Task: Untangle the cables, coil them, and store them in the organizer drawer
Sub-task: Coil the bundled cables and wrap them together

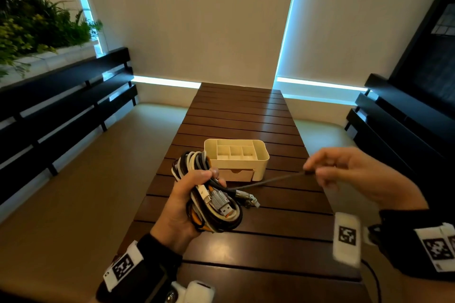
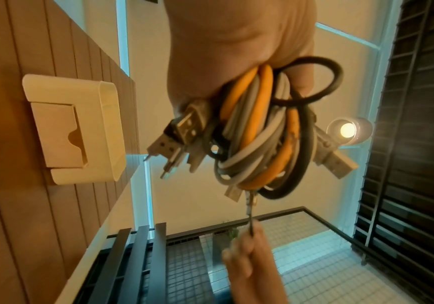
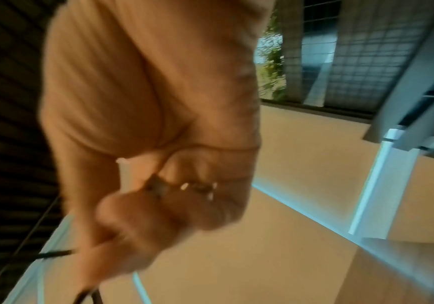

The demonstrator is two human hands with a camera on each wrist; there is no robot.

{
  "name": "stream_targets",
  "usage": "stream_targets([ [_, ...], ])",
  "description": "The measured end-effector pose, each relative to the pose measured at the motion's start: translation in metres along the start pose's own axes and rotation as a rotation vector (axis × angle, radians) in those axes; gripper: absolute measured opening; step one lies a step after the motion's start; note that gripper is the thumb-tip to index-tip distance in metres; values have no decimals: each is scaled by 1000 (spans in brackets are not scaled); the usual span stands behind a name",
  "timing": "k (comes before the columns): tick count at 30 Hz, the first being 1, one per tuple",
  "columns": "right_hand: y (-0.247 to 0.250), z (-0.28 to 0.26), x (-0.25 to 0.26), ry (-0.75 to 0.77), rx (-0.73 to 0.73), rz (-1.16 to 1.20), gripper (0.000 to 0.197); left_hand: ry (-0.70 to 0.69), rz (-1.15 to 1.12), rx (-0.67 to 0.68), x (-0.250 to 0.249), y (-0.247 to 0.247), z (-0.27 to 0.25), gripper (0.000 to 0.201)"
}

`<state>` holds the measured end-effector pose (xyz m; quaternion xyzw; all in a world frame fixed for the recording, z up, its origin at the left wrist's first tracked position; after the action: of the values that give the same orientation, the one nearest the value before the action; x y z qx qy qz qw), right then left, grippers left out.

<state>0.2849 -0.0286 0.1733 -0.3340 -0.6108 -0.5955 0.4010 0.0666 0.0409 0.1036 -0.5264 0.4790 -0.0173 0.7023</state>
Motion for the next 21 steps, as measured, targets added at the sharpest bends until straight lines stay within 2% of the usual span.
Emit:
stream_targets([
  [2, 4, 13, 15, 56, -171, 39, 3, 77, 61, -39, 12, 3, 2, 41],
  [3, -1, 20, 23, 73, -208, 27, 6, 103, 90, -51, 18, 4, 3, 35],
  [6, -30, 40, 42, 81, -199, -58, 13, 133, 134, -80, 30, 3, 4, 21],
  [12, -78, 40, 59, 185, -263, 4, 7, 127, 82, -131, 37, 5, 8, 27],
  [17, -106, 23, 41, 231, -267, 107, 18, 77, -51, -73, 33, 9, 11, 53],
  [19, -109, 18, 33, 267, -332, 69, 22, 52, -53, -54, 30, 9, 12, 50],
  [21, -112, 15, 26, 288, -386, 74, 20, 42, -19, -54, 29, 9, 13, 39],
])
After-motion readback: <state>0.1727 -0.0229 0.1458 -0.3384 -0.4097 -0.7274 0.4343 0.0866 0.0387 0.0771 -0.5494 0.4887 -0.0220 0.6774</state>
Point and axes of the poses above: each hand's wrist, its own z-axis towards the middle knuckle, its own y-axis out of the back of the hand, x = y × z, the point moved 7 cm from there along z, towards the middle knuckle
